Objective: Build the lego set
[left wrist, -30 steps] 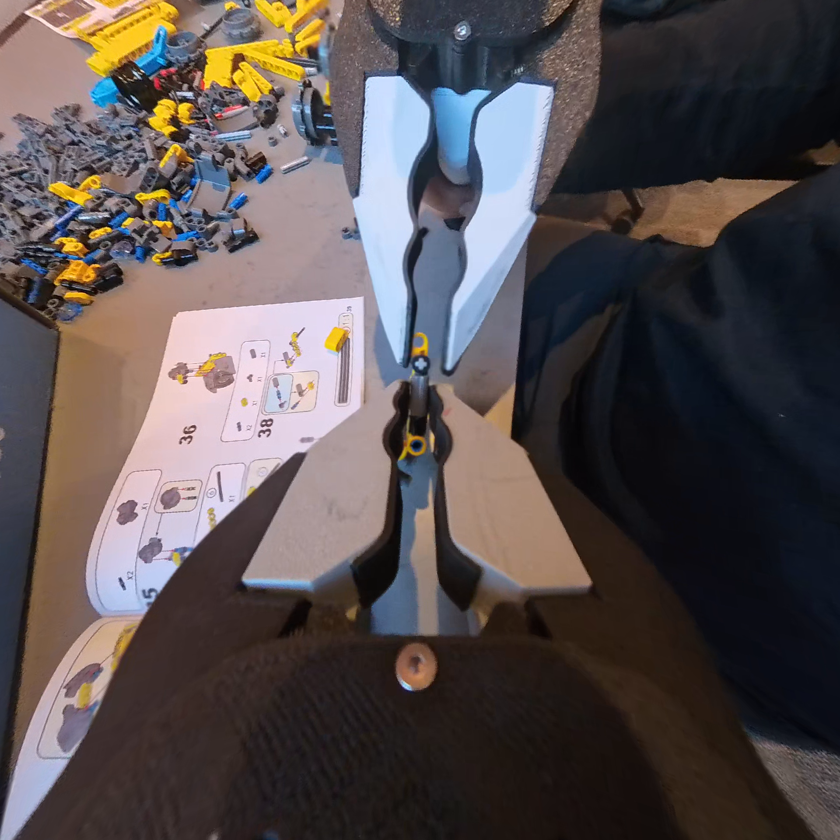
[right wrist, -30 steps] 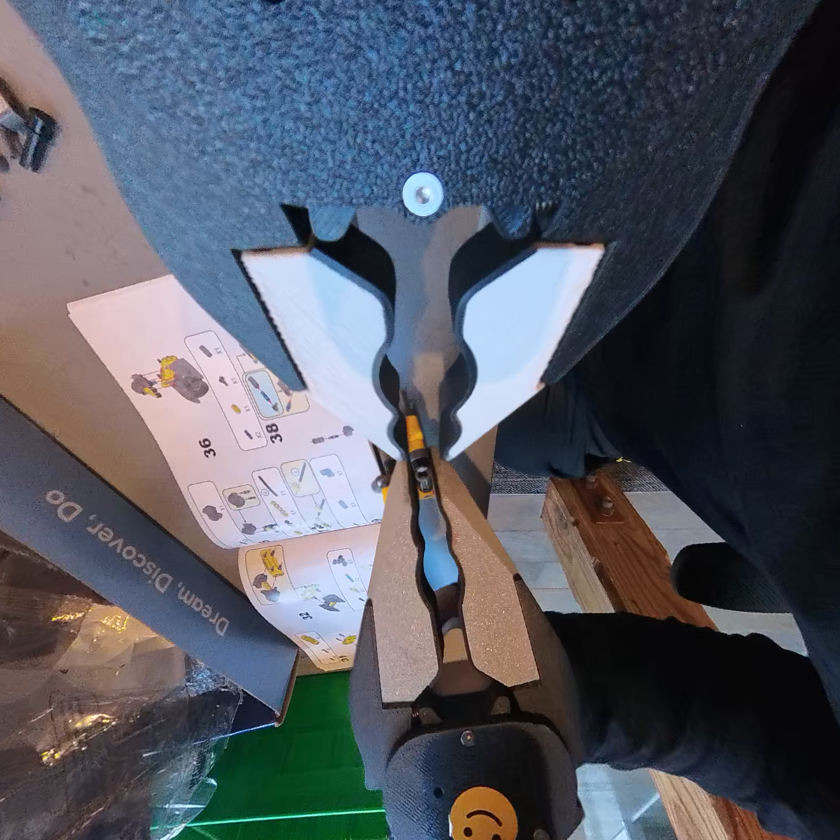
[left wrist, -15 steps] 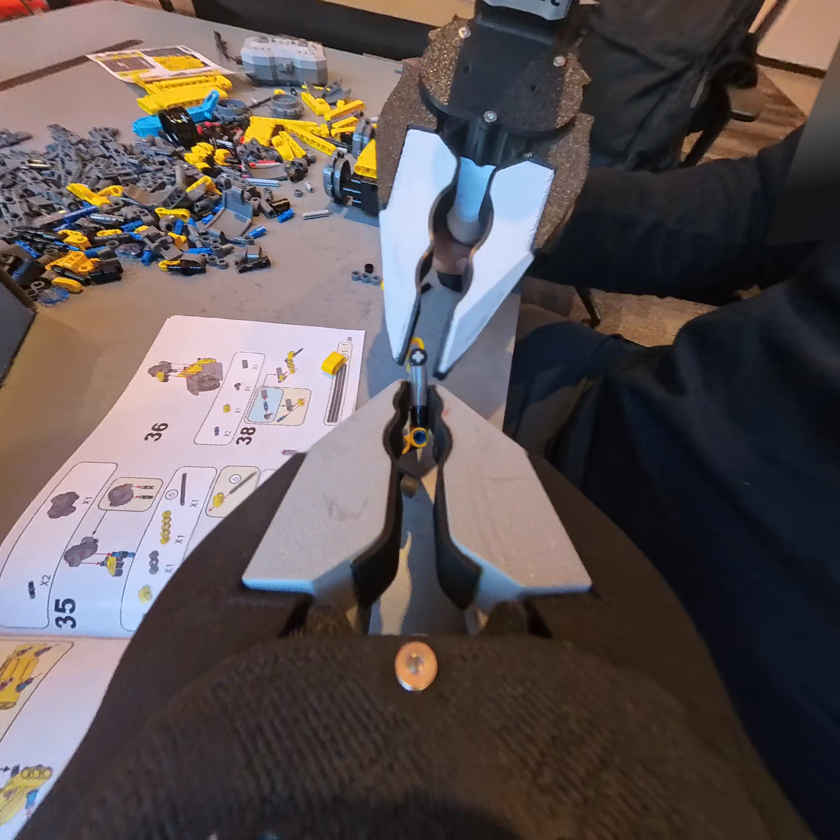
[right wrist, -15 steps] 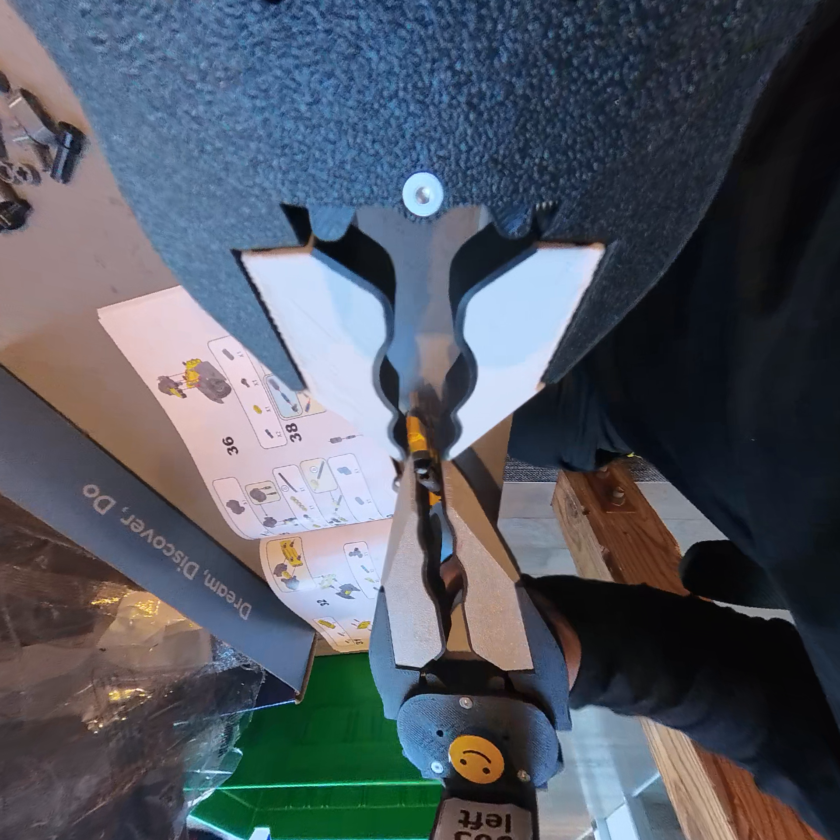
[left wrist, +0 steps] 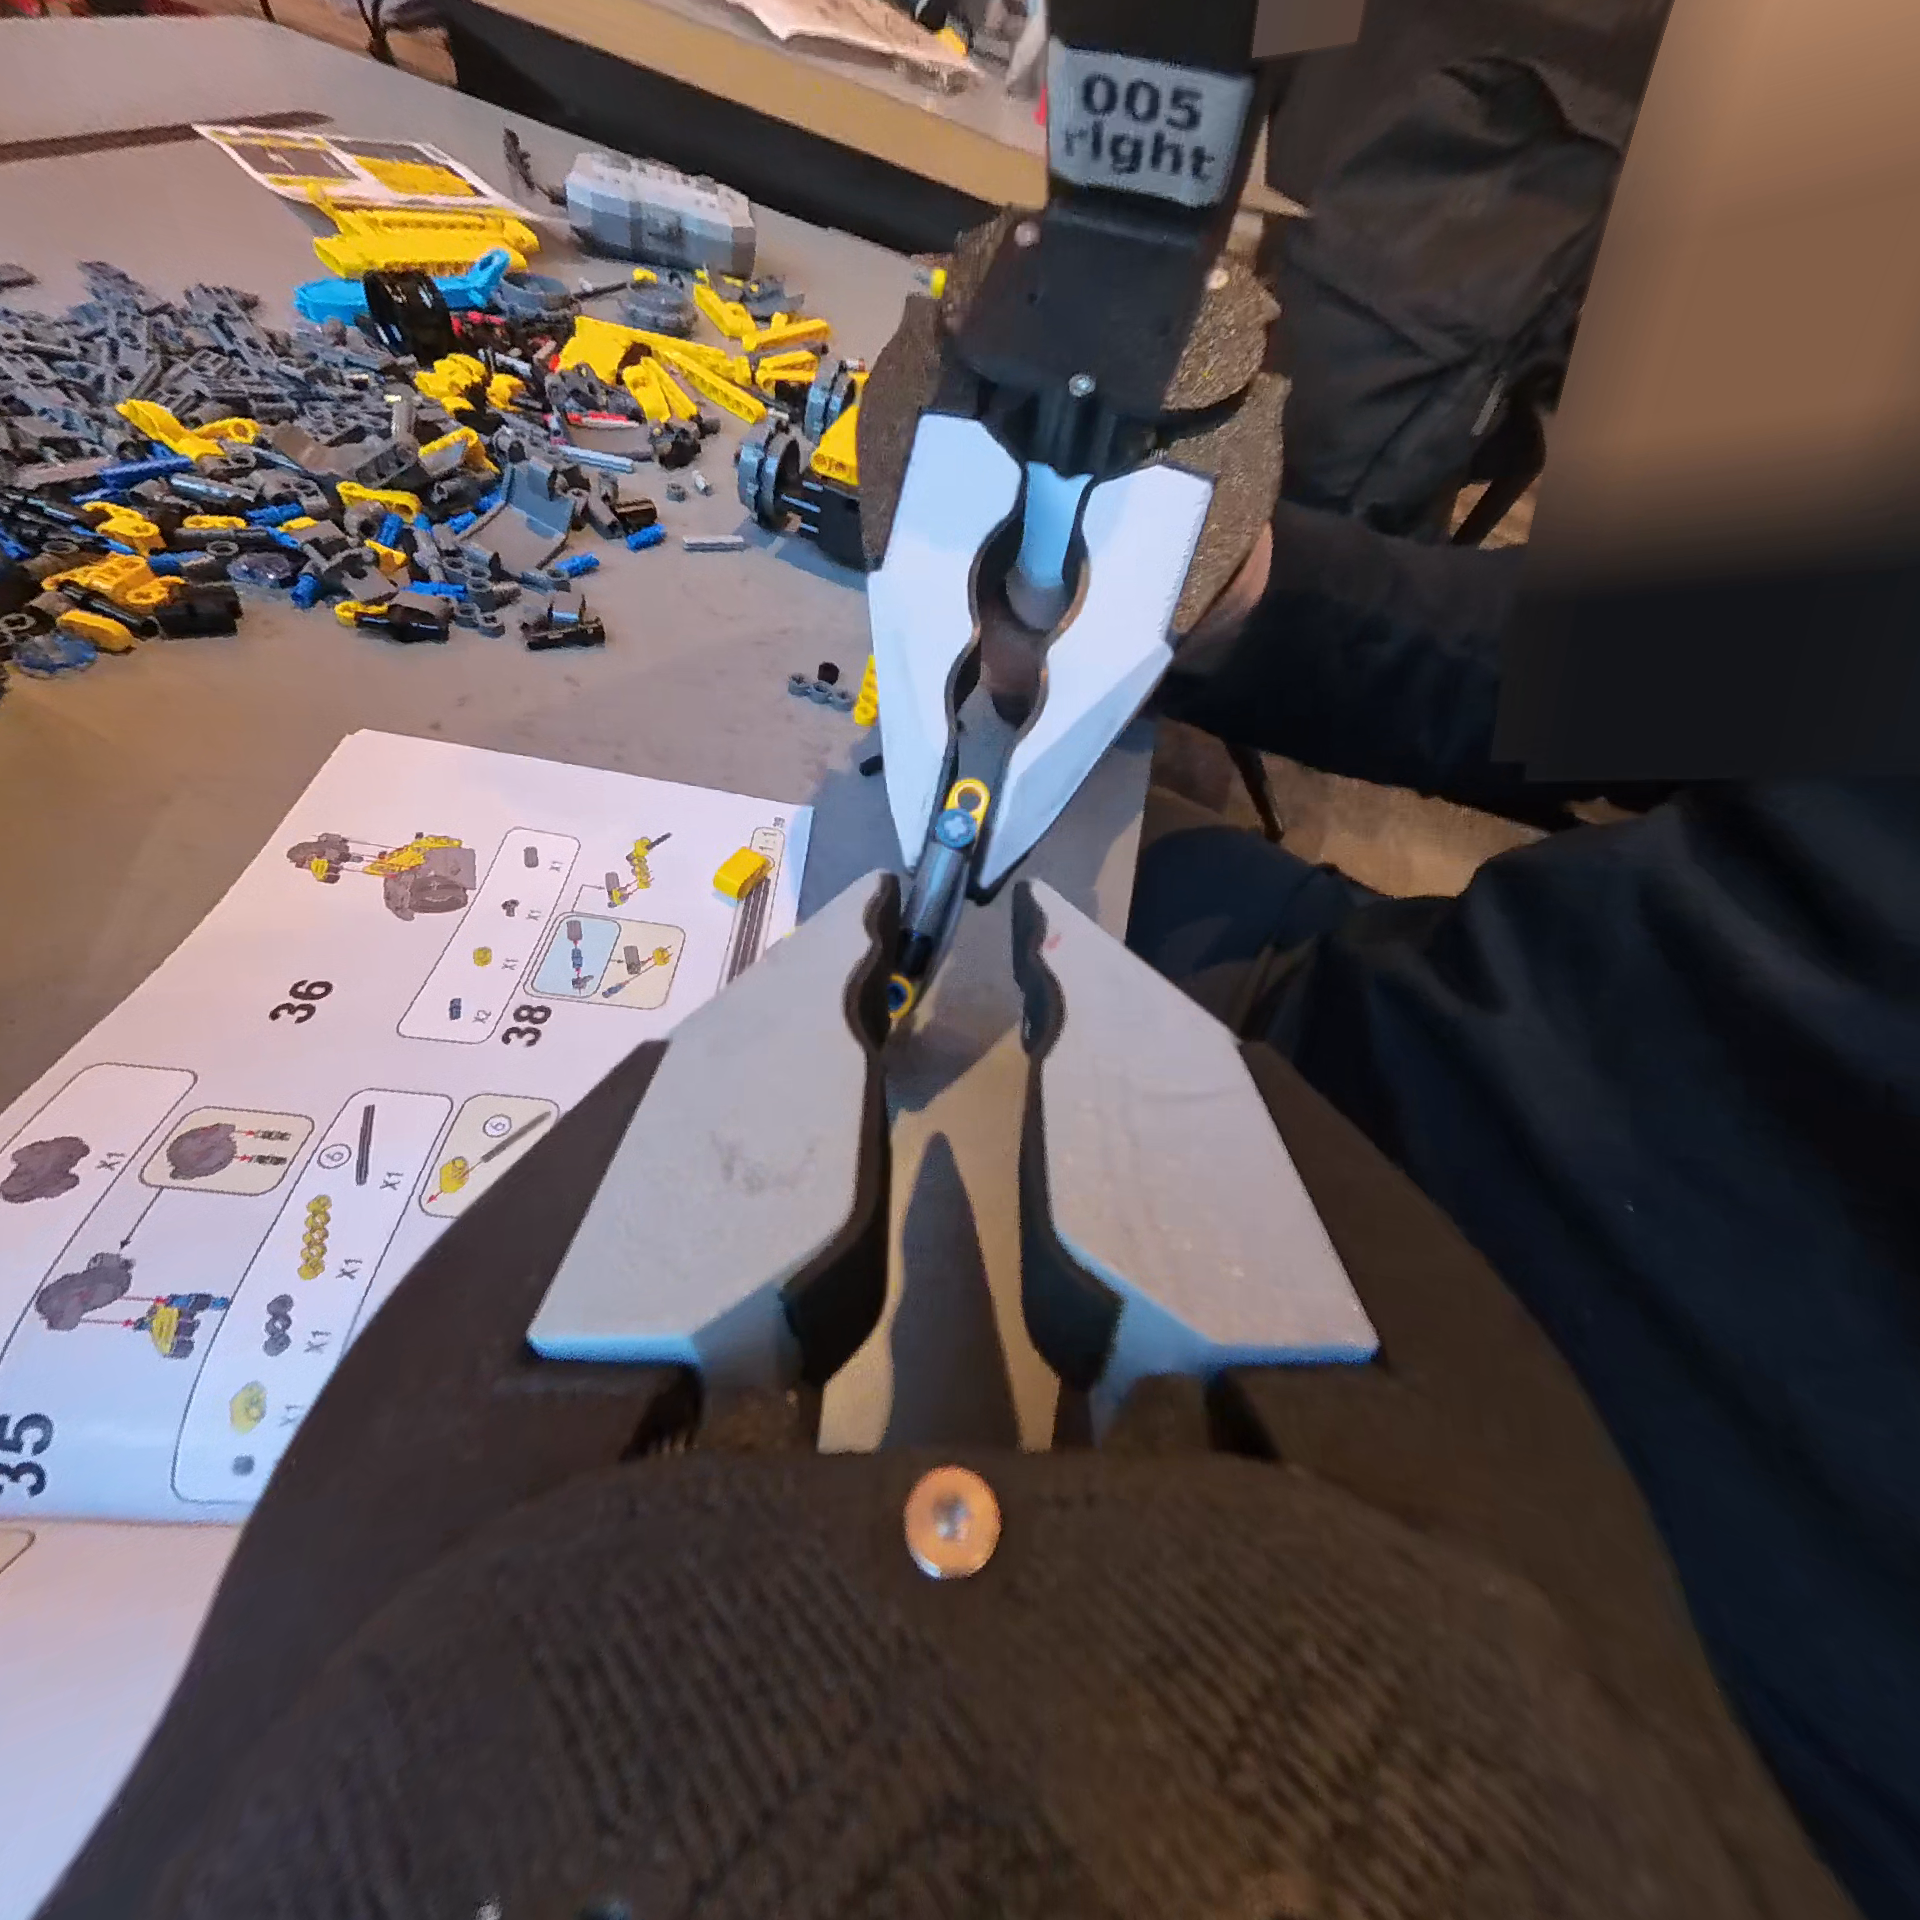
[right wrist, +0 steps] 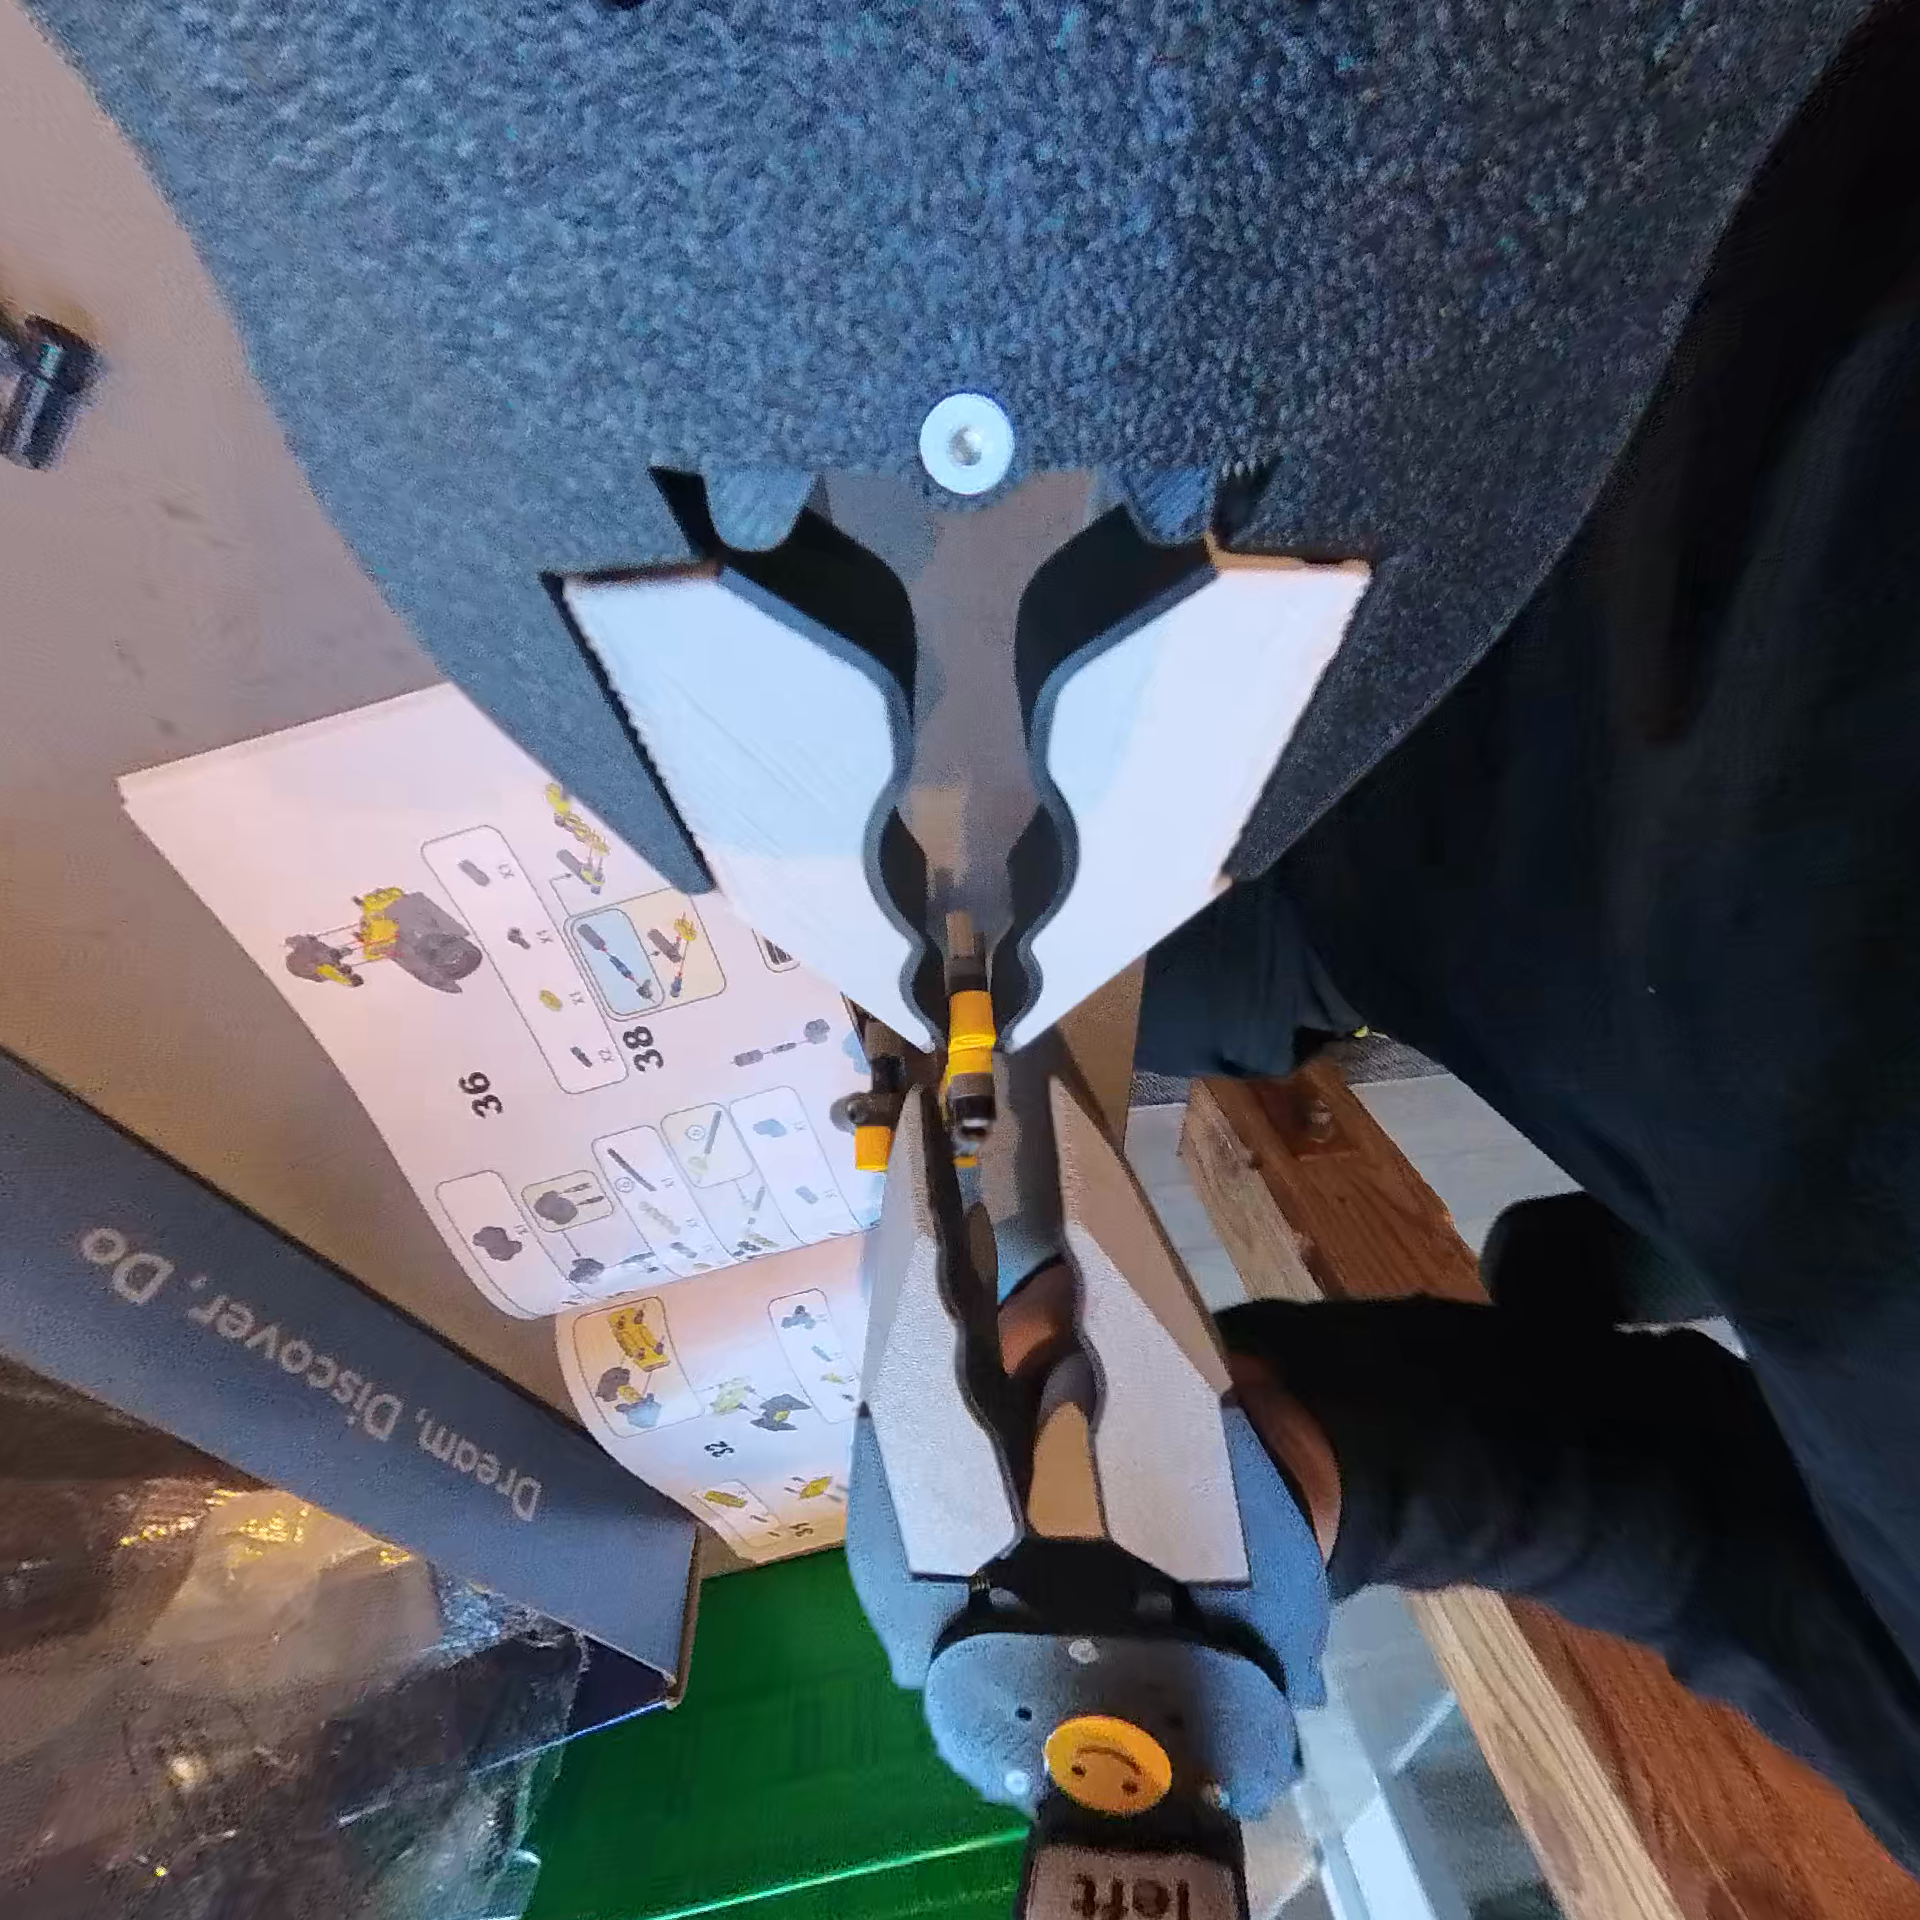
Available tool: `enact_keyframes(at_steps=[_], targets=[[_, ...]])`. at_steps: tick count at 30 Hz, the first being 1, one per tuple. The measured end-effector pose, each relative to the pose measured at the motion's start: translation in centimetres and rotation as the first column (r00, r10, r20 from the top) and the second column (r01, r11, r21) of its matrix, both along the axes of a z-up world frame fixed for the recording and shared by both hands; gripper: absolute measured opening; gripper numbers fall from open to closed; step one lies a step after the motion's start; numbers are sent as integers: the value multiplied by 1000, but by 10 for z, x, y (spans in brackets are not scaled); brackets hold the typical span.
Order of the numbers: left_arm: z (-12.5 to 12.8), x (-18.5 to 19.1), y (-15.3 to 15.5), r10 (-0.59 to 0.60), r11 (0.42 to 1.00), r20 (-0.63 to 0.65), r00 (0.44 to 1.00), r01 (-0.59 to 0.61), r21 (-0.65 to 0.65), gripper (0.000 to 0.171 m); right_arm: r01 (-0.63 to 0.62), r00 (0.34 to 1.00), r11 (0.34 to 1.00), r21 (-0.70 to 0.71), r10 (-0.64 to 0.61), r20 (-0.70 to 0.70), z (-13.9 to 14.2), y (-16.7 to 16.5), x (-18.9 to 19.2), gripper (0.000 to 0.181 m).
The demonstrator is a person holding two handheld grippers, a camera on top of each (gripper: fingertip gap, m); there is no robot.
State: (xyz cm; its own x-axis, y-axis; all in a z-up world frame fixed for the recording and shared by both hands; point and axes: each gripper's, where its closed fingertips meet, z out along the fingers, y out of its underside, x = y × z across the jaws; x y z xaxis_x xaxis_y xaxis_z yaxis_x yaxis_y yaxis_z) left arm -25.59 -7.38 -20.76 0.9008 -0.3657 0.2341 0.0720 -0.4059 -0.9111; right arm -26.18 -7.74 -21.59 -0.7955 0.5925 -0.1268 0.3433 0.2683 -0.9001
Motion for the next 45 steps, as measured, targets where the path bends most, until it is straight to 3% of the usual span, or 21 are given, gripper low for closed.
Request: enact_keyframes(at_steps=[2, 9, 18, 22, 27, 33, 37, 39, 45], targets=[[-4, -3, 0, 10, 1000, -78, 997, -12, -23, 10, -5, 1000, 999, 46, 6, -11, -1, -2, 2, 7], [-11, 1, -6, -72, 994, -289, 955, 45, -101, 8, -24, 1000, 984, 179, 24, -1, -4, -7, 6, 7], [-12, -1, -8, -68, 996, -436, 897, 35, -83, 6, -25, 1000, 964, 266, 23, 10, -10, -11, 2, 7], [-2, -1, -8, -18, 1000, -295, 955, 16, -10, 6, -24, 1000, 988, 153, 21, 22, -1, -12, 3, 7], [-1, -5, -7, -1, 999, -191, 982, 8, 40, 6, 13, 1000, 994, 107, -14, 7, -3, -5, 2, 7], [-1, -5, -5, -27, 997, -187, 982, 39, 60, 6, 18, 1000, 998, 58, -19, 17, -3, -5, 1, 7], [-6, -6, -4, -35, 999, -165, 986, 36, 6, 7, 6, 998, 1000, 10, -7, 65, -6, -4, 2, 7], [-4, -7, -5, -36, 999, -167, 985, 38, 6, 17, 19, 997, 1000, -22, -17, 75, -4, 0, 0, 7], [3, -10, -5, -59, 998, -181, 982, 55, -26, 24, 9, 996, 999, -36, -6, 86, -2, 0, -1, 7]])
